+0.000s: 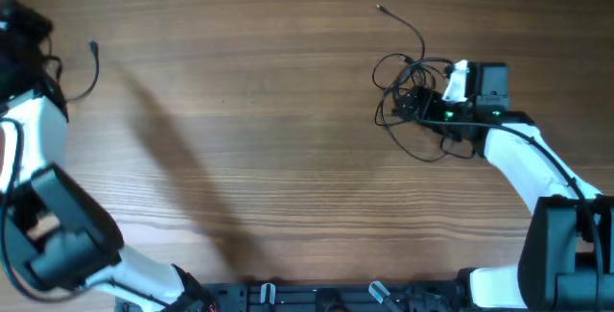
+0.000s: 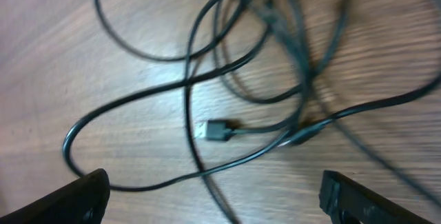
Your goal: Untangle cables
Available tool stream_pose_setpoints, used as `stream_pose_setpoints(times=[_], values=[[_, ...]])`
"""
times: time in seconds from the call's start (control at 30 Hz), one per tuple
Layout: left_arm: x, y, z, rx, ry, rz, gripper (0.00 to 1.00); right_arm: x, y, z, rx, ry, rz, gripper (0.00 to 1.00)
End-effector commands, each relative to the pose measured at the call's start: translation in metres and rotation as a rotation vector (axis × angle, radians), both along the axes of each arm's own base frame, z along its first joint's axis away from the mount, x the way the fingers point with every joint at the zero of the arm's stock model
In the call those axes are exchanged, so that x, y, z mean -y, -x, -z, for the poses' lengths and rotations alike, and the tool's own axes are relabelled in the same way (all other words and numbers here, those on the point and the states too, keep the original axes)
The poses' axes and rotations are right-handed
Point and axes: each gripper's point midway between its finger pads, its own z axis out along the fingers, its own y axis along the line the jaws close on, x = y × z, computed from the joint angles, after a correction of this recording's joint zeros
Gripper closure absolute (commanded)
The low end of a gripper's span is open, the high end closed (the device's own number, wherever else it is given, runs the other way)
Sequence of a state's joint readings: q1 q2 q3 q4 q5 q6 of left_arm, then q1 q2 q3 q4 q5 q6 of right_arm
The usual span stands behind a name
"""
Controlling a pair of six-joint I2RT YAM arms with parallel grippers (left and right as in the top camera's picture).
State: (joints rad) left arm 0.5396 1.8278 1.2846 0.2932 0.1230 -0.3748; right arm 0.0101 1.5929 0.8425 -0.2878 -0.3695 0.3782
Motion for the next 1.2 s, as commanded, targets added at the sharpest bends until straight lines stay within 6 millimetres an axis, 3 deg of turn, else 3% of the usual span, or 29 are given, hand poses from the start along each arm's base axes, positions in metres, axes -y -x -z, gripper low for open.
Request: stream_pose_setpoints(times=[0.0,0.13,0.17,0.23,0.37,0.5,0.6,0.67,0.73,0.83,0.93,1.17], values=[[0.002,-0.004,0.081,-0.173,0.095,0.032,0.96,-0.015,0.000,-0.006,0.018,0.061,-0.023,0.00],[0.008,0.006,0.125,-0.273,0.214,0.011,0.96,-0.034,0.005,-0.005,0.019,0.065,-0.070,0.00],[0.011,0.009,0.132,-0.291,0.253,0.001,0.82,-0.038,0.006,-0.005,0.018,0.064,-0.079,0.00],[0.016,0.011,0.136,-0.284,0.331,-0.010,0.00,-0.045,0.008,-0.005,0.019,0.064,-0.099,0.00],[0.056,-0.002,0.109,-0.204,0.436,0.203,0.00,-0.057,0.013,-0.006,0.015,0.057,-0.127,0.00],[0.085,0.001,0.044,-0.128,0.396,0.296,0.00,-0.058,0.018,-0.022,0.028,0.041,-0.109,0.00],[0.110,0.013,0.002,-0.102,0.370,0.332,0.00,-0.052,0.016,-0.044,0.089,0.061,-0.085,0.00],[0.139,0.024,-0.028,-0.094,0.356,0.378,0.00,-0.039,0.013,-0.066,0.158,0.106,-0.028,0.00],[0.169,0.033,-0.042,-0.106,0.357,0.428,0.00,-0.025,0.012,-0.085,0.211,0.144,0.043,0.00],[0.220,0.041,-0.040,-0.176,0.385,0.517,0.00,0.000,0.015,-0.110,0.273,0.205,0.184,0.00],[0.278,0.050,-0.018,-0.296,0.426,0.619,0.00,0.019,0.023,-0.123,0.294,0.251,0.274,0.00],[0.408,0.081,0.026,-0.521,0.403,0.901,0.00,0.043,0.044,-0.104,0.147,0.184,0.542,0.00]])
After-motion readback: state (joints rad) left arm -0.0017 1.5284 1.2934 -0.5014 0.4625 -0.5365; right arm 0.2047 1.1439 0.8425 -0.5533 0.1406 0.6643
